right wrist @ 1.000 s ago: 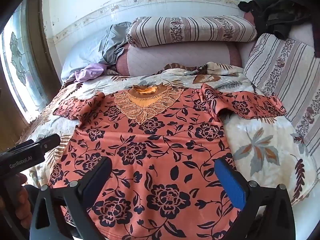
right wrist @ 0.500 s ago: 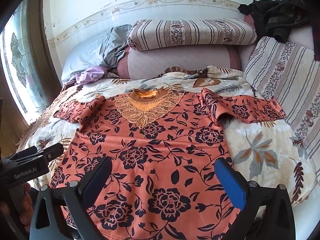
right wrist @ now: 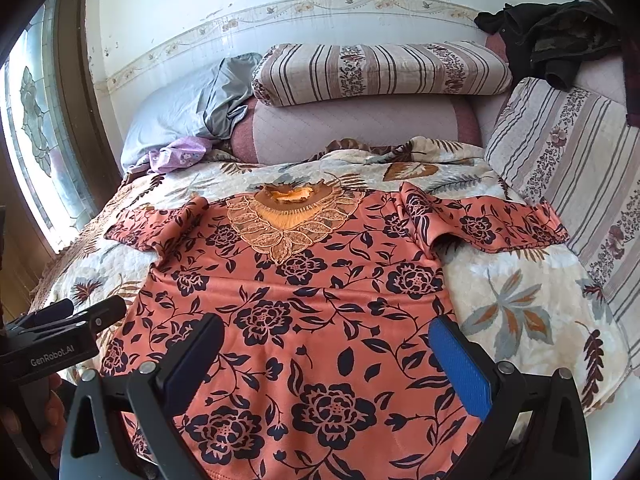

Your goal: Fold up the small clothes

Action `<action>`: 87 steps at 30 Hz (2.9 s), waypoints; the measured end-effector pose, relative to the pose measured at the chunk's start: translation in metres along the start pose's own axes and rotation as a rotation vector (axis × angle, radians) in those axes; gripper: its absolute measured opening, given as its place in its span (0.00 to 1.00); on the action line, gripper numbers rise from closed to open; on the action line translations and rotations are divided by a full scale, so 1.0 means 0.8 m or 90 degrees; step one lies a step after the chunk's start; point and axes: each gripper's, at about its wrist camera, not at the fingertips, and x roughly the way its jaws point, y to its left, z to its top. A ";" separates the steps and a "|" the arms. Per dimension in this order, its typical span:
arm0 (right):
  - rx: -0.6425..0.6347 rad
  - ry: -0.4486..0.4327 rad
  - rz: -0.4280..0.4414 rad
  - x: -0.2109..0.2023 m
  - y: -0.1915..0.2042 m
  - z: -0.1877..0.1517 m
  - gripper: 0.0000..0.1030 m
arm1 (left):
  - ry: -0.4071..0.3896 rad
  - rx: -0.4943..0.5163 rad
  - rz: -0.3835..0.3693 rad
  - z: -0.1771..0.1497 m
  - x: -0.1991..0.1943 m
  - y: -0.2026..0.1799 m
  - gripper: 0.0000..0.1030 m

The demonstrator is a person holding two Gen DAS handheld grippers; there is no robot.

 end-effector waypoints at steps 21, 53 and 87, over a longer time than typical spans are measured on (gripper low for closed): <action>0.001 -0.002 -0.004 -0.001 -0.002 0.002 1.00 | 0.000 -0.001 0.001 -0.005 0.000 0.003 1.00; -0.003 -0.006 -0.003 -0.001 0.004 0.004 1.00 | 0.000 0.001 0.003 -0.002 0.002 0.000 1.00; 0.649 0.027 -0.025 0.203 -0.535 0.056 0.59 | 0.101 -0.047 0.083 -0.009 0.163 0.064 1.00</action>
